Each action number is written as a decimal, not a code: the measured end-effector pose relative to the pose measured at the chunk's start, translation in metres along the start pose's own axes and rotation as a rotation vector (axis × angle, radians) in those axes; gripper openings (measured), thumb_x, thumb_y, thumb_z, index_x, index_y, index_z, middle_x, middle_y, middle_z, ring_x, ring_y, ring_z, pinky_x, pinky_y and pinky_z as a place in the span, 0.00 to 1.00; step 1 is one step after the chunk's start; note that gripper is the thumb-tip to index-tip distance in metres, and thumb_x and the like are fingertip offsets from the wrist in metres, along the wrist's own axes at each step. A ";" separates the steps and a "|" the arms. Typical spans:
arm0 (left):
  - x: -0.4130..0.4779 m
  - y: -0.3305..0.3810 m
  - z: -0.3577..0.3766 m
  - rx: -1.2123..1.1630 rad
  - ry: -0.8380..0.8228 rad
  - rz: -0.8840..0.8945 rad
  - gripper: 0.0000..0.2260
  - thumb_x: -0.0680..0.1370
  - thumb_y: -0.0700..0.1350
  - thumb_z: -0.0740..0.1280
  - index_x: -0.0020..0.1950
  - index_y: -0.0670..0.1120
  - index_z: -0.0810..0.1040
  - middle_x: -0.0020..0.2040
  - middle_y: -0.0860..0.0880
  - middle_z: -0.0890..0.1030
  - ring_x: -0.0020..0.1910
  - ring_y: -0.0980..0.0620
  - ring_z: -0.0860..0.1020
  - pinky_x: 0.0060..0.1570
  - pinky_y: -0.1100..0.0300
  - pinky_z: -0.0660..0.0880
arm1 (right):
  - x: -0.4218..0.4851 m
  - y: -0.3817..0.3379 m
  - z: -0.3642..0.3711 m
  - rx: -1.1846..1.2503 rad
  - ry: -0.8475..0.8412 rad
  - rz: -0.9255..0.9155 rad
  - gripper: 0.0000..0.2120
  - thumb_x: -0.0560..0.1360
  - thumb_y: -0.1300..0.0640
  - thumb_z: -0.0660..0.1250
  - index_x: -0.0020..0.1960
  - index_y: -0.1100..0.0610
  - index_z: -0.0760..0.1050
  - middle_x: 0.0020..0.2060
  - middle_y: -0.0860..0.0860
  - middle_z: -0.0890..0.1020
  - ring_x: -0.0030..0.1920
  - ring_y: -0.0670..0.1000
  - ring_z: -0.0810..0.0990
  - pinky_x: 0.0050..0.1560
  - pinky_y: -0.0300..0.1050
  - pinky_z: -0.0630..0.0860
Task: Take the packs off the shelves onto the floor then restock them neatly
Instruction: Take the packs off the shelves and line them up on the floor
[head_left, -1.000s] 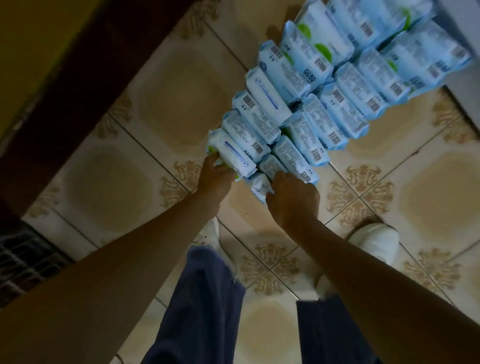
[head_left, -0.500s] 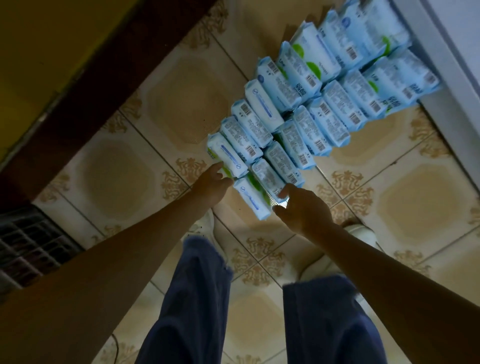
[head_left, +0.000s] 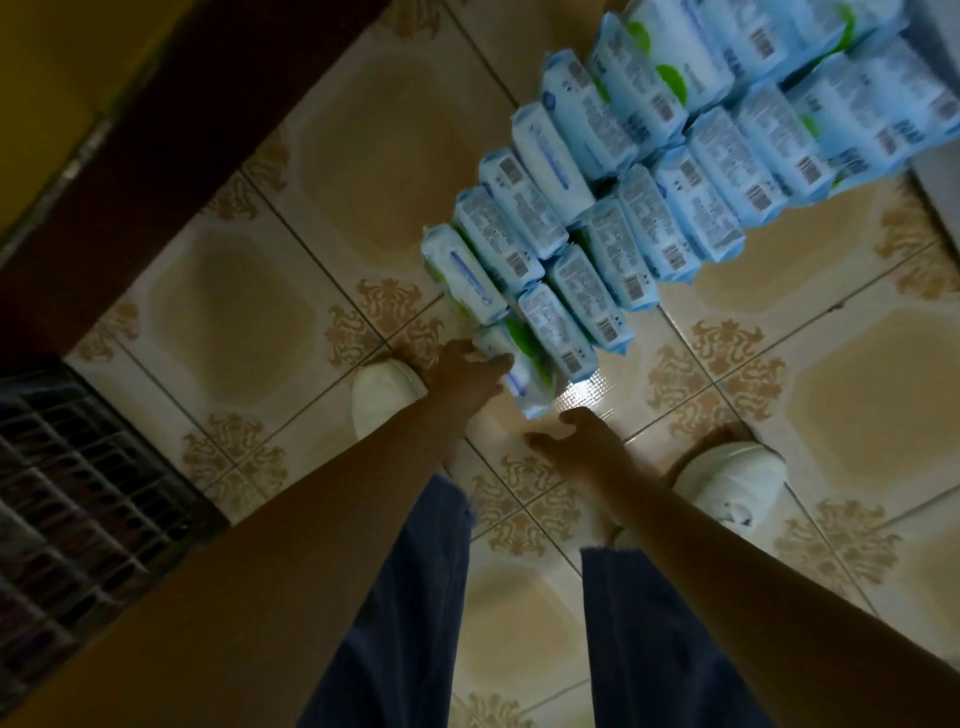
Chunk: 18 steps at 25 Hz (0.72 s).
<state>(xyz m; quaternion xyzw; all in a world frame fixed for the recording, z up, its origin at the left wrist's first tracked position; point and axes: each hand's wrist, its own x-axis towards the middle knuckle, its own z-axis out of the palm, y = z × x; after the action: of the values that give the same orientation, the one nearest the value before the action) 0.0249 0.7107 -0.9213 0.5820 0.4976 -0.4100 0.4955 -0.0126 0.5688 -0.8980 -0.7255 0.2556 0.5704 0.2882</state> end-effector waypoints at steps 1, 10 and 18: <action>0.004 -0.003 0.005 0.042 0.050 0.041 0.15 0.77 0.46 0.70 0.59 0.44 0.71 0.61 0.42 0.77 0.50 0.46 0.80 0.32 0.65 0.77 | 0.009 0.001 0.012 0.164 0.008 0.054 0.32 0.74 0.46 0.70 0.71 0.59 0.65 0.63 0.57 0.75 0.59 0.57 0.78 0.56 0.46 0.73; 0.019 -0.001 0.005 0.238 0.060 0.195 0.11 0.77 0.46 0.69 0.37 0.48 0.71 0.44 0.43 0.84 0.45 0.43 0.82 0.40 0.58 0.72 | 0.031 -0.005 0.013 0.542 0.144 0.055 0.08 0.80 0.56 0.61 0.46 0.59 0.76 0.44 0.60 0.84 0.41 0.58 0.82 0.42 0.46 0.76; -0.014 0.016 -0.012 0.338 -0.106 0.169 0.18 0.78 0.40 0.67 0.67 0.42 0.73 0.55 0.43 0.77 0.55 0.45 0.76 0.45 0.59 0.72 | 0.012 -0.009 -0.028 0.261 0.083 -0.004 0.12 0.74 0.50 0.66 0.52 0.57 0.76 0.53 0.57 0.82 0.55 0.58 0.81 0.59 0.55 0.76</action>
<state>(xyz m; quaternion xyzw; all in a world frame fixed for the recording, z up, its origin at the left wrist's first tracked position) 0.0387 0.7196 -0.9030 0.6744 0.3444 -0.4747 0.4487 0.0154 0.5547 -0.9030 -0.7053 0.3379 0.5011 0.3706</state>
